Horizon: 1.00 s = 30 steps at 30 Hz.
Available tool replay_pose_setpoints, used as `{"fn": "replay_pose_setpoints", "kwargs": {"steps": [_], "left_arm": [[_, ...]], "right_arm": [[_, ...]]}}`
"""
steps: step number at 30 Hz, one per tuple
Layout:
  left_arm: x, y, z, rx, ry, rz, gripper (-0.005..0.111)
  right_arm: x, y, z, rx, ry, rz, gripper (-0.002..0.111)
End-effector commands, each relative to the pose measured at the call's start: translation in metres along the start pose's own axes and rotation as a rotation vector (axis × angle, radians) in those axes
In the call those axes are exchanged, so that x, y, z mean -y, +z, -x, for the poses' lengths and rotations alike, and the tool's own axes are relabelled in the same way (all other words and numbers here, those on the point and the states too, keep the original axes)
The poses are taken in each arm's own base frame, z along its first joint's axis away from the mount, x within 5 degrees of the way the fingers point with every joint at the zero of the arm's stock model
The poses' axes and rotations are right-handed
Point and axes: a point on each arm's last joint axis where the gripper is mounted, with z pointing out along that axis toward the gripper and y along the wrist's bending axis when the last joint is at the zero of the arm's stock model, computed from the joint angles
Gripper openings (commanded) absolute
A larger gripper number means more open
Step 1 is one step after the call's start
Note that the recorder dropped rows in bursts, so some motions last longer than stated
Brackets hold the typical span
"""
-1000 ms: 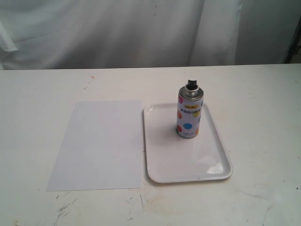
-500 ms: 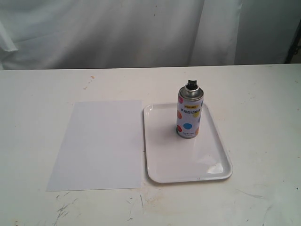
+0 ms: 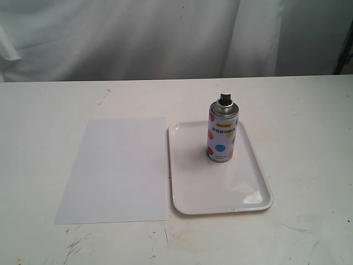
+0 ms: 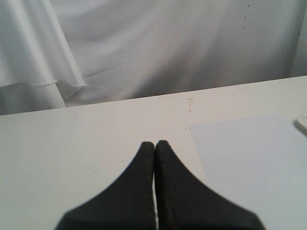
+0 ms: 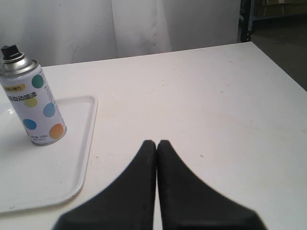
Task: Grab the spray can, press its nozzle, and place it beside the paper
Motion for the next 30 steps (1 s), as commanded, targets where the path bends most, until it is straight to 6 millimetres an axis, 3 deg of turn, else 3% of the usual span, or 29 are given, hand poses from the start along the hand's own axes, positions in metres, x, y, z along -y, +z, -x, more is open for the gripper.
{"fn": "replay_pose_setpoints", "kwargs": {"steps": [1, 3, 30], "left_arm": [[0.001, 0.001, -0.017, -0.026, -0.089, 0.014, 0.000], [0.001, 0.003, -0.025, -0.050, -0.109, 0.019, 0.000], [0.000, 0.003, -0.027, -0.073, -0.118, 0.035, 0.000]], "right_arm": [[0.001, 0.000, -0.001, 0.001, -0.012, -0.011, 0.000], [0.001, 0.000, -0.001, 0.001, -0.012, -0.011, 0.000], [0.001, 0.000, -0.001, 0.001, -0.008, -0.010, 0.000]]}}
